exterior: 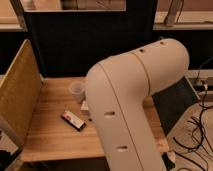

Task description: Place the pepper in the ceramic bowl

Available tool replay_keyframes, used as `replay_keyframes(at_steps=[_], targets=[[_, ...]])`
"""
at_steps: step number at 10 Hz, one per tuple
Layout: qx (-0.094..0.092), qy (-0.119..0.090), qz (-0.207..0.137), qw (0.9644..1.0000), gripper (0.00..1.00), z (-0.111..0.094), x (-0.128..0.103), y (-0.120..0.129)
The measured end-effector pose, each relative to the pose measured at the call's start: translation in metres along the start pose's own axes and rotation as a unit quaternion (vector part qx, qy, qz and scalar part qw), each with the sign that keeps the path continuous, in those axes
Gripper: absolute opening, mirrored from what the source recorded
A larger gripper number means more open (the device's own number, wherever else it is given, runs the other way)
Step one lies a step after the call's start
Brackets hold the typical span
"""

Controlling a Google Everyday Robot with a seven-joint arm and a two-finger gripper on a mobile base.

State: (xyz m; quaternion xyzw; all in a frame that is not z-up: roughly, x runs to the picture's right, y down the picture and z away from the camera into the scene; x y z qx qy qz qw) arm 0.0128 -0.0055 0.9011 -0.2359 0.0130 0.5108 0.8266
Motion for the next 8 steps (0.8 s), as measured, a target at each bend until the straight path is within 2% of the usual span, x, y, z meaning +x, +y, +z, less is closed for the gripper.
replay_keyframes(at_steps=[2,4,5,8], targets=[[0.0,0.0,0.0,1.0,0.15,0.0005,-0.0009,-0.0002],[0.0,0.0,0.0,1.0,0.37,0.0005,-0.0007,-0.0002],[0.0,0.0,0.0,1.0,0.44,0.0006,-0.0007,-0.0002],[-0.001,0.0,0.0,1.0,0.76,0.0006,-0.0004,-0.0003]])
